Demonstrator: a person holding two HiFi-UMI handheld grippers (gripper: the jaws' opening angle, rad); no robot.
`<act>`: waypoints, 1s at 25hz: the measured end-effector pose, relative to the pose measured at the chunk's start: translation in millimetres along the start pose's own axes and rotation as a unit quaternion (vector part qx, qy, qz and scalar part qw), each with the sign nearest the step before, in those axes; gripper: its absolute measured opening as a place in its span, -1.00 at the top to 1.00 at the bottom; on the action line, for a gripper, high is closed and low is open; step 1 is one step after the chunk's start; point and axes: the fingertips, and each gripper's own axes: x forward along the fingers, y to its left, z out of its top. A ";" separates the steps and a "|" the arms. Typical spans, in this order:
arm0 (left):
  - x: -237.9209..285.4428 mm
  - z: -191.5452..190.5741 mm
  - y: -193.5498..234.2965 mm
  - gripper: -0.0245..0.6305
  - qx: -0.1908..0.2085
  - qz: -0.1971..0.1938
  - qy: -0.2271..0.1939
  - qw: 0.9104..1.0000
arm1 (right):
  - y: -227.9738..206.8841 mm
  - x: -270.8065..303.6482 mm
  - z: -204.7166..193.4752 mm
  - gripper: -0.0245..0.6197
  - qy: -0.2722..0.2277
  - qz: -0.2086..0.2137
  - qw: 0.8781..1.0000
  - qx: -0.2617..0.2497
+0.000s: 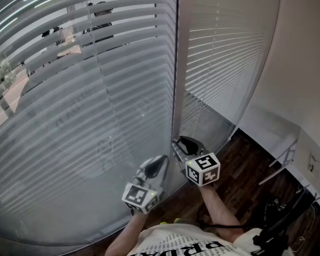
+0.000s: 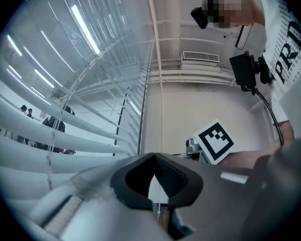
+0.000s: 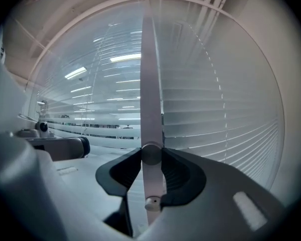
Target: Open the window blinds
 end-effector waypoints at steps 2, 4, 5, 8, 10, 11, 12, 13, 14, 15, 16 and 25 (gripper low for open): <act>-0.4 1.6 2.0 0.95 -0.003 0.004 0.000 1.000 | 0.3 -0.2 -0.3 0.52 -0.003 -0.002 1.000 -0.011; -0.7 3.9 3.8 0.95 -0.008 0.008 -0.001 1.000 | 0.8 -0.8 0.0 0.52 -0.002 -0.002 1.000 -0.028; -0.8 3.9 4.5 0.95 -0.010 0.009 -0.002 1.000 | 1.0 -1.3 0.4 0.52 0.001 -0.003 0.999 -0.047; -1.6 1.2 7.0 0.95 -0.011 0.013 -0.002 1.000 | 4.5 -3.2 3.3 0.52 0.023 -0.012 0.988 -0.149; -1.5 3.5 8.2 0.95 -0.010 0.014 -0.005 1.000 | 10.3 -4.1 6.7 0.52 0.036 -0.015 0.972 -0.233; -1.4 5.2 8.8 0.95 -0.009 0.015 -0.006 1.000 | 13.4 -4.2 8.0 0.52 0.042 -0.017 0.961 -0.273; -1.4 6.3 9.4 0.95 -0.009 0.016 -0.008 1.000 | 15.5 -4.2 8.2 0.52 0.048 -0.021 0.950 -0.309; -1.4 6.9 10.0 0.95 -0.008 0.017 -0.009 1.000 | 16.7 -4.1 7.6 0.51 0.056 -0.026 0.938 -0.341; -1.5 6.8 10.5 0.95 -0.007 0.017 -0.010 1.000 | 17.7 -3.9 6.7 0.51 0.062 -0.031 0.927 -0.369; -1.5 6.5 10.9 0.95 -0.007 0.016 -0.011 1.000 | 18.8 -3.3 5.9 0.52 0.066 -0.035 0.916 -0.395; -1.4 6.3 11.3 0.95 -0.006 0.016 -0.012 1.000 | 19.8 -2.7 5.1 0.51 0.070 -0.038 0.904 -0.420; 1.7 2.1 10.3 0.95 -0.013 0.011 -0.010 1.000 | 19.0 0.2 2.6 0.52 0.073 -0.050 0.869 -0.486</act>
